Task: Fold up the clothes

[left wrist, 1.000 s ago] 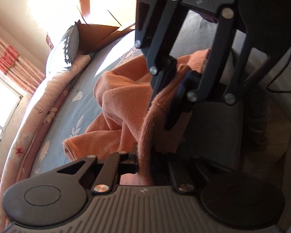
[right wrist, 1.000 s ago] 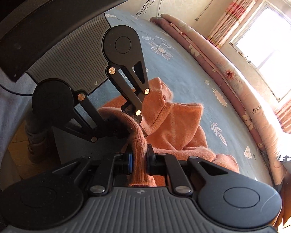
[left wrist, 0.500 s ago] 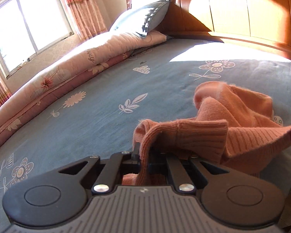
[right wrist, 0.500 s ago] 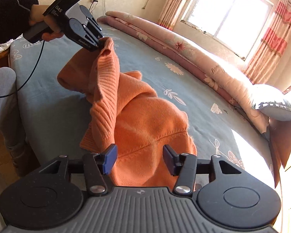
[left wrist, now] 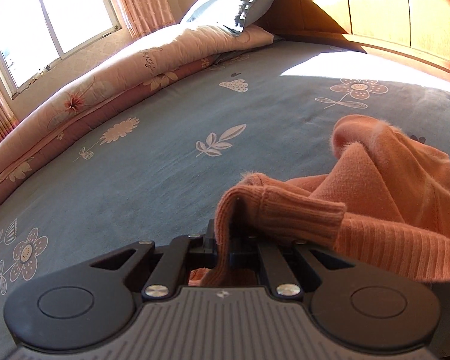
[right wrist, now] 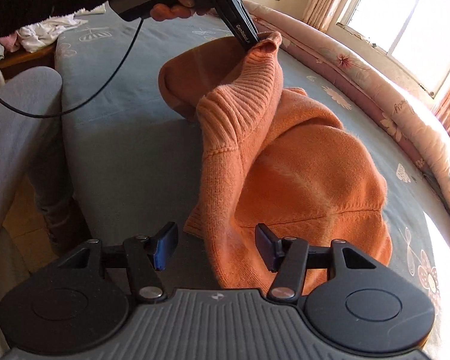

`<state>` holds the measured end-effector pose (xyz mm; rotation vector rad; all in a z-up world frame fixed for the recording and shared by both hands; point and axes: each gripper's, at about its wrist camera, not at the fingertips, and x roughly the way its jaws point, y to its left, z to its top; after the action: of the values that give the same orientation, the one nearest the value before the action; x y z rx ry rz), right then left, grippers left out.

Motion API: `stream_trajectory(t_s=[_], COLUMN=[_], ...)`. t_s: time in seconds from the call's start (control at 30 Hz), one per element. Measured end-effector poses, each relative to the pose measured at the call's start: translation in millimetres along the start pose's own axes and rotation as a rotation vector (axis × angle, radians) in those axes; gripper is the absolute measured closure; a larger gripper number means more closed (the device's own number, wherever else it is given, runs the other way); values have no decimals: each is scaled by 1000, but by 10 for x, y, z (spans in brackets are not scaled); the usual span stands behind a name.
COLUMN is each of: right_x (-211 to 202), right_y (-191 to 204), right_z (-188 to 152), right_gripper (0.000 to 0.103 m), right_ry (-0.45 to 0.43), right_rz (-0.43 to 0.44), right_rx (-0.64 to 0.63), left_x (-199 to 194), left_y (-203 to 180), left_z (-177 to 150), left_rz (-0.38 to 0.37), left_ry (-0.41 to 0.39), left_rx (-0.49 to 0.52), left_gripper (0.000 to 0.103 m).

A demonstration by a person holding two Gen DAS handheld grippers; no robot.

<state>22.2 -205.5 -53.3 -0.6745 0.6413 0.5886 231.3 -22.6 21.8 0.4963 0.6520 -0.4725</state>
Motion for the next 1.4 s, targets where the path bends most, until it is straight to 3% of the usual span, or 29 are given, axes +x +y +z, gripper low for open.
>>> stream_trajectory(t_s=[0.03, 0.07, 0.1, 0.13, 0.33, 0.47, 0.63, 0.8, 1.0, 1.1, 1.17, 1.4], right_x=[52, 65, 35, 4, -181, -405, -749, -1008, -1309, -1487, -1525, -1120], right_y=[29, 23, -22, -66, -335, -491, -606, -428, -74, -17, -40, -419], right_z=[-25, -34, -22, -10, 59, 160, 327, 468, 641, 704, 746, 826], right_gripper=[42, 55, 89, 97, 97, 97, 97, 97, 97, 97, 97, 97], right_ry=[14, 22, 21, 20, 15, -27, -99, -162, -211, -249, -263, -178], right_rz=[-49, -76, -76, -76, -78, -54, -4, 105, 238, 316, 335, 245], right_rx=[-41, -54, -34, -14, 105, 176, 232, 224, 119, 113, 120, 229], left_x=[2, 3, -8, -39, -329, -622, -999, -1344, -1898, -2104, -2143, -1581], left_y=[7, 13, 12, 0, 28, 20, -144, -493, -686, -649, -593, -117], left_z=[-11, -22, -38, -61, -217, -306, -450, -635, -741, -751, -742, -598], left_rz=[-7, -14, -19, -18, -59, -132, -276, -386, -490, -515, -487, -373], left_ry=[2, 5, 6, 6, 14, -6, -43, -71, -182, -236, -251, -156], left_rx=[-2, -3, -2, 5, 8, 0, 0, 62, 95, 82, 56, -174], left_gripper=[97, 97, 96, 96, 97, 99, 99, 99, 99, 99, 99, 99])
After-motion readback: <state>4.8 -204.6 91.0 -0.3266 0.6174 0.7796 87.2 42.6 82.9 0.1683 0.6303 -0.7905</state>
